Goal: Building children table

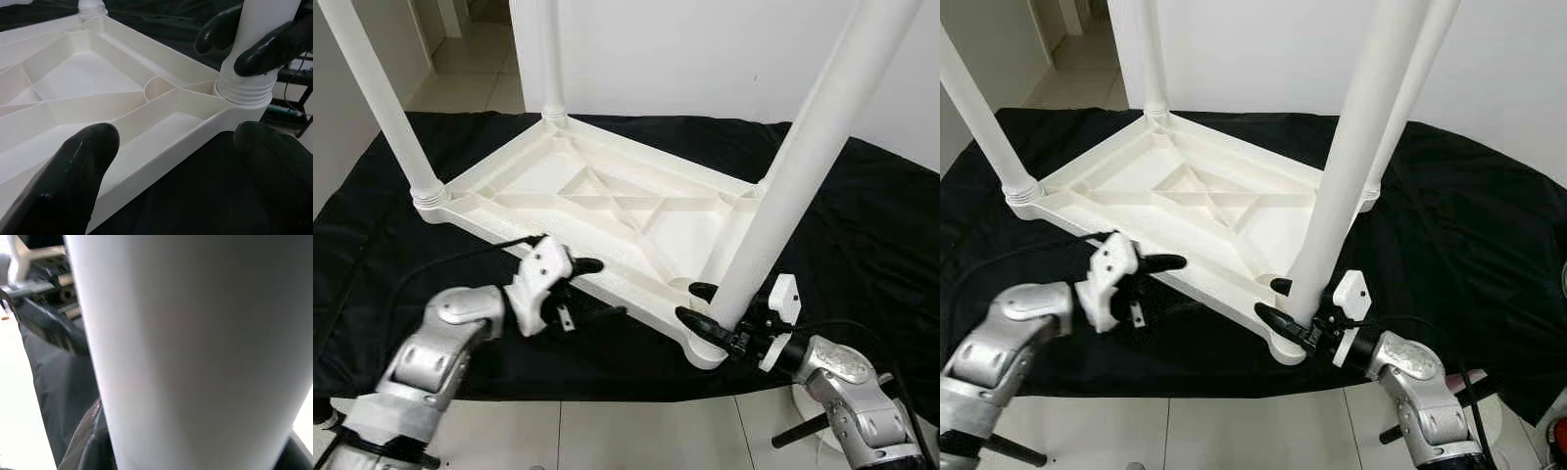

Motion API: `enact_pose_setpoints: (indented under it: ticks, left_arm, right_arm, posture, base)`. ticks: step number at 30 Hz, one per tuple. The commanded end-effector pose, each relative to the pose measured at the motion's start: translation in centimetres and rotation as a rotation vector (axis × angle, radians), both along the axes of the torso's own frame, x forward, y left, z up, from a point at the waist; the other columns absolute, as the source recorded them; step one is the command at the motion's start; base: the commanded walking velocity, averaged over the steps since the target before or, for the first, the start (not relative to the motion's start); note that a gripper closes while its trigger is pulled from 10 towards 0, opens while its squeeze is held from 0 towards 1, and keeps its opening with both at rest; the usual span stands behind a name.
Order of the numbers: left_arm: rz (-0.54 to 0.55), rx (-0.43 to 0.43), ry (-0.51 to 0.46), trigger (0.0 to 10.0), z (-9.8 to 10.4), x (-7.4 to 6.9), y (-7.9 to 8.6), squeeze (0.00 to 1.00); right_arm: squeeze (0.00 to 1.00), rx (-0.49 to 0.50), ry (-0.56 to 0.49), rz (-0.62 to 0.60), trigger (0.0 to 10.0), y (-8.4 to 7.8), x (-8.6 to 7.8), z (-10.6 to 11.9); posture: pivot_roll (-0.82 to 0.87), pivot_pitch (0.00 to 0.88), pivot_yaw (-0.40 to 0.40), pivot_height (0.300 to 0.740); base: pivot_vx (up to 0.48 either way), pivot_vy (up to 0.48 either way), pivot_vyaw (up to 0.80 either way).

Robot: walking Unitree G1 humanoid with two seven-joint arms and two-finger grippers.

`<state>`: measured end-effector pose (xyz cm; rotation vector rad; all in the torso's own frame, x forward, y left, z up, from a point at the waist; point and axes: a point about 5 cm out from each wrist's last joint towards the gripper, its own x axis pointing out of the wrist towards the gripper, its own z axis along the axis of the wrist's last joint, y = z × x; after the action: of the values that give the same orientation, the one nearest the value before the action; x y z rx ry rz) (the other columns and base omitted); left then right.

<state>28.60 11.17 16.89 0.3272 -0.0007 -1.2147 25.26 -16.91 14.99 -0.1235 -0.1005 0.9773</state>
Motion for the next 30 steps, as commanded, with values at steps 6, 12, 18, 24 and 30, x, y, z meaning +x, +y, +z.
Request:
enact_pose_setpoints:
  ticks: [6,12,18,24,30]
  left_arm:
    - [0.086,0.151,-0.013,10.0,-1.9,1.4,-1.3,1.0]
    - [0.179,0.227,-0.05,10.0,-2.3,3.5,-1.6,1.0]
    - [0.284,0.288,-0.047,10.0,-2.4,5.7,-1.2,0.0]
    - [0.309,0.385,-0.062,7.0,-2.7,6.7,-0.5,0.0]
    - [0.278,0.453,-0.092,0.0,-2.8,7.1,0.3,0.0]
  right_arm:
    - [1.0,-0.031,0.135,0.062,10.0,0.1,-0.8,-1.8]
    - [0.0,-0.048,0.11,0.047,10.0,0.2,-0.9,-1.8]
    - [0.0,-0.056,0.089,0.02,10.0,0.0,-0.8,-1.8]
    - [0.0,-0.055,0.078,0.007,10.0,0.1,-0.8,-1.8]
    - [0.0,-0.034,0.057,-0.021,10.0,-0.2,-0.6,-1.3]
  posture:
    - [0.05,0.072,0.001,0.74]
    - [0.04,0.06,0.01,0.74]
    - [0.03,0.052,0.02,0.74]
    - [0.02,0.048,0.033,0.74]
    - [0.02,0.052,0.044,0.74]
  base:
    - [0.0,0.0,0.0]
    - [0.0,0.0,0.0]
    - [0.0,0.0,0.0]
    - [0.0,0.0,0.0]
    - [0.0,0.0,0.0]
